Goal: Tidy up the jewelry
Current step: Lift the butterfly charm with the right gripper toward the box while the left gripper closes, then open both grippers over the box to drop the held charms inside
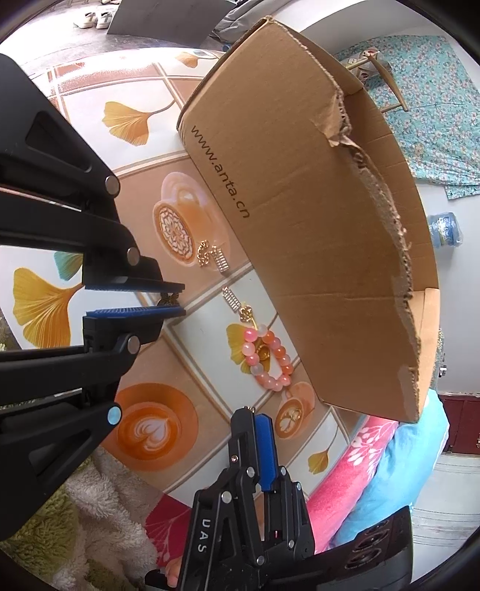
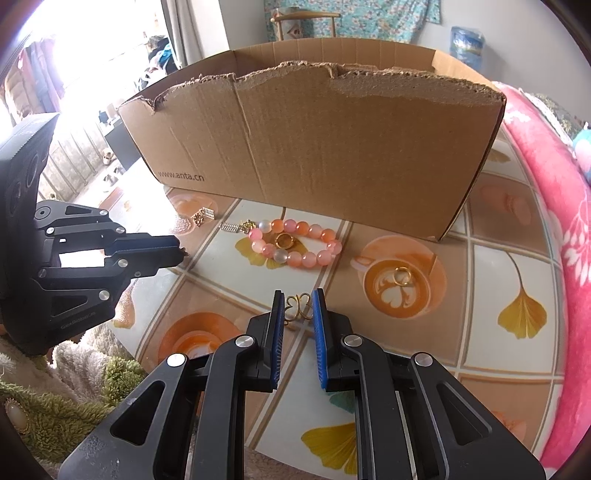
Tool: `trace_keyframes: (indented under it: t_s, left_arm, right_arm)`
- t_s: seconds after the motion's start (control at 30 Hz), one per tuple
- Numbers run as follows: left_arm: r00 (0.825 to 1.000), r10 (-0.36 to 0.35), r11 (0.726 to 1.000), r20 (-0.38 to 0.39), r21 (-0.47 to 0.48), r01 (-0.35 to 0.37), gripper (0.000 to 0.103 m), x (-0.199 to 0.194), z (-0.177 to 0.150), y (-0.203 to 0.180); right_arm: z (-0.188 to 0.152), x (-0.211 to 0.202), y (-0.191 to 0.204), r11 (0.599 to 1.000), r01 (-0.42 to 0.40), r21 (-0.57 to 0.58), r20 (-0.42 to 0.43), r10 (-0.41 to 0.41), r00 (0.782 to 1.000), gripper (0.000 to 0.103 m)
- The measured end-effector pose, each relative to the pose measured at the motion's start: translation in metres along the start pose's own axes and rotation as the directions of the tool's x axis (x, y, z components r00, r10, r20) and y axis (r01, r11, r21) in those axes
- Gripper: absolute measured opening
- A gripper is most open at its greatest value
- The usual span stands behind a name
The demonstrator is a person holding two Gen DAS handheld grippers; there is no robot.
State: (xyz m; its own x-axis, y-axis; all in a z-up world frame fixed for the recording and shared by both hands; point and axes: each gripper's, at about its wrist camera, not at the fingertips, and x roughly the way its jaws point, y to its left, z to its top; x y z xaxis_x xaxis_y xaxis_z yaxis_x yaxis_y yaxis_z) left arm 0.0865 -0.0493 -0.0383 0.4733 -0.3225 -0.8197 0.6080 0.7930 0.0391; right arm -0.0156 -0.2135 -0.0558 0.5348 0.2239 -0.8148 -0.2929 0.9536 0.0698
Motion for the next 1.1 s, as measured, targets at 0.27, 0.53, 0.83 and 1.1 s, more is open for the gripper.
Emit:
trace_keyframes:
  t_s: [0.27,0.53,0.83,1.1]
  left_arm:
    - [0.998,-0.004,1.0,0.056,-0.017,0.005,0.007,-0.03,0.007,0.006]
    - [0.972,-0.007,1.0,0.234,-0.012,0.01,0.007,-0.094,0.051,0.03]
    - [0.987,-0.103,0.992,0.12,-0.058,0.11,0.007,-0.04,0.149,0.087]
    - [0.981,-0.124,0.99,-0.152,-0.09,0.111,0.007,0.049,0.2,0.101]
  right_arm:
    - [0.008,-0.022,0.005,1.0,-0.012,0.006,0.032,0.012,0.999,0.013]
    - [0.065,-0.083,0.014,0.996,-0.062,-0.057,0.202,0.073,0.977,0.013]
    - [0.174,-0.026,-0.025,0.99,-0.112,-0.085,0.075,0.118,0.99,0.013]
    - [0.222,0.066,-0.056,0.99,-0.136,0.048,-0.187,0.143,0.972,0.013]
